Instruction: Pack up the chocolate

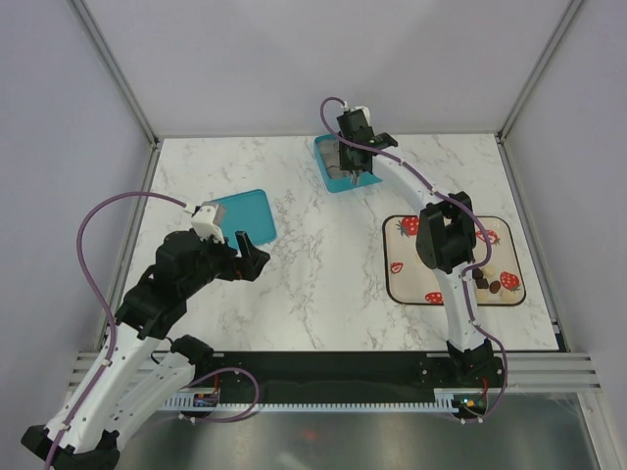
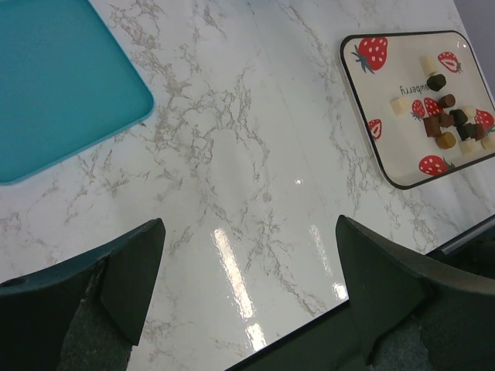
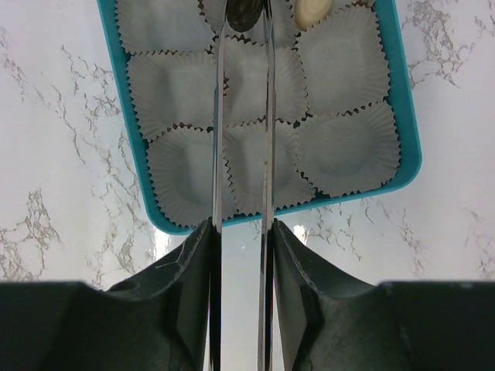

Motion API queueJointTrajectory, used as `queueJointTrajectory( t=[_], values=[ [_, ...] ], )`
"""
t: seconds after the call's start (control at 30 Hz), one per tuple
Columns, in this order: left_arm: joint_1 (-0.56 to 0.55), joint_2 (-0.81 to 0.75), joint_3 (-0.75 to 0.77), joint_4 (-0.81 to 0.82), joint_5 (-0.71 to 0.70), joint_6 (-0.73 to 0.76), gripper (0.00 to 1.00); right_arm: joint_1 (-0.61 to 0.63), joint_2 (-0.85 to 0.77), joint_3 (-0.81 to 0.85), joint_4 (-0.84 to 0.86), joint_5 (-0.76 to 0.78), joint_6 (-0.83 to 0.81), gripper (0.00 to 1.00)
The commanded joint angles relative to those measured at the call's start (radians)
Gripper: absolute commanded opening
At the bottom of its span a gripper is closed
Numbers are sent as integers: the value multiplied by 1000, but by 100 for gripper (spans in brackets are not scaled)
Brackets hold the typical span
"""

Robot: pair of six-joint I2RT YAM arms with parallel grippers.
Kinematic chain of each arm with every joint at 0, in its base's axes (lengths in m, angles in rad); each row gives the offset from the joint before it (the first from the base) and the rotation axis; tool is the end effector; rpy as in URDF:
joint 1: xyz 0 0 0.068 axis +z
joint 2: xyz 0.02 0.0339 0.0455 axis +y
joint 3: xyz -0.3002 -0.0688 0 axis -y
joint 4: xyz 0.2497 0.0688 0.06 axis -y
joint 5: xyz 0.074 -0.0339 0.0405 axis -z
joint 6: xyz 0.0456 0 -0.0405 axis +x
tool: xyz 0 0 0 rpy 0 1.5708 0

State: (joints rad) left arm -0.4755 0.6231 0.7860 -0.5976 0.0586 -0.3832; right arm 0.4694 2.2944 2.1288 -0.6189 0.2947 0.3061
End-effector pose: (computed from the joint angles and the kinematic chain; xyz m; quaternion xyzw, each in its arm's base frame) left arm 0.1066 -0.0579 0.3381 0.0546 0.8410 -0.2463 0.4787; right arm 0.5038 0.2407 0.2734 -0.0185 0.9152 0.0177 0.4021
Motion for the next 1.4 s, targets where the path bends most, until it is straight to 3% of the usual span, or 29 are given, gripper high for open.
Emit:
queueJointTrajectory(
  t=[0.0,0.47,0.73,0.93,1.13,1.37],
  values=[
    [-2,3,7,9,9,33,99,5,7,46,45,32,-22,41],
    [-2,7,7,7,6,32,99,3,-15,86,44,52,-81,49],
    [-2,7,7,7,7,32,99,5,-133,51,-27,49,-65,47],
    [-2,1,6,9,14,33,99,5,-381,-165,-119,37,-30,46],
    [-2,-3,7,9,23,32,99,5,-674,-531,-240,46,24,46],
    [-2,0,7,10,33,33,99,5,-972,-780,-376,-21,108,46]
  ],
)
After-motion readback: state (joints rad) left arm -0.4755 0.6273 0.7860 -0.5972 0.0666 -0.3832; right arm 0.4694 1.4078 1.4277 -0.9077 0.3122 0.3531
